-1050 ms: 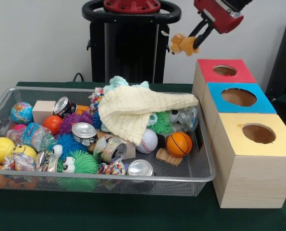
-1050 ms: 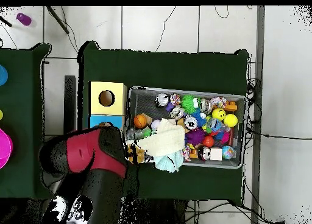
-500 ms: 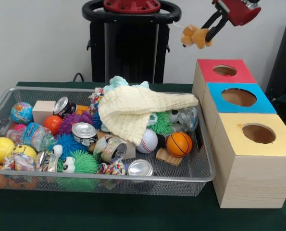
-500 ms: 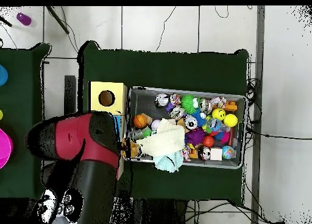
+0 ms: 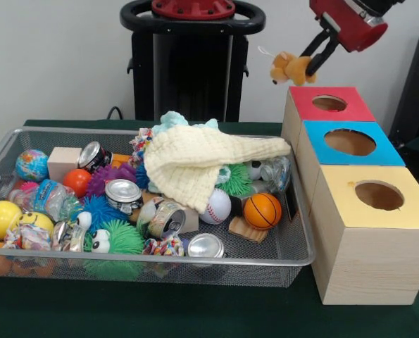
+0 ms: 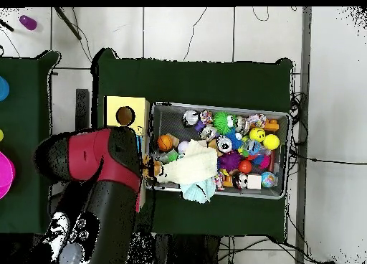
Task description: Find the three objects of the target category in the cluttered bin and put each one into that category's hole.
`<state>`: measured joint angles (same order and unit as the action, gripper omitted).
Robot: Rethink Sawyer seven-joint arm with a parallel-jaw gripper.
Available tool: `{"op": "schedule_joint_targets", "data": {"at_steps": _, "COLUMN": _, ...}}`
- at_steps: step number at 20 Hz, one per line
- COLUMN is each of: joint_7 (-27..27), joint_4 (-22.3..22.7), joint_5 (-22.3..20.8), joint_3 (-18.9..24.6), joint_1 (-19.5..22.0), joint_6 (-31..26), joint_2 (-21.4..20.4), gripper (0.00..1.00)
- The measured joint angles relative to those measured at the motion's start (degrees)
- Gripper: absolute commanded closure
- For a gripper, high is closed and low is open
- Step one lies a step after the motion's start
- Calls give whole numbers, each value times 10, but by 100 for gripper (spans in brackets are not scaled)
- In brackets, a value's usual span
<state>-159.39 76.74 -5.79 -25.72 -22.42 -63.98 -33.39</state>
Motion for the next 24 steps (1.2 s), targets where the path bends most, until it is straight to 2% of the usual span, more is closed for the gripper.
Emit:
{"op": "schedule_joint_targets", "data": {"at_steps": 6, "joint_7": -38, "joint_4": -11, "joint_5": 26, "joint_3": -9, "joint_1": -13, "joint_6": 36, "joint_2": 30, "gripper": 100}}
{"op": "schedule_joint_targets", "data": {"at_steps": 15, "joint_7": -94, "joint_4": -28, "joint_5": 65, "joint_3": -24, "joint_1": -38, "joint_6": 46, "joint_2": 76, "gripper": 100}}
{"op": "schedule_joint_targets", "data": {"at_steps": 24, "joint_7": -99, "joint_4": -36, "joint_5": 94, "joint_3": -29, "joint_1": -52, "joint_6": 46, "joint_2": 89, "gripper": 100}}
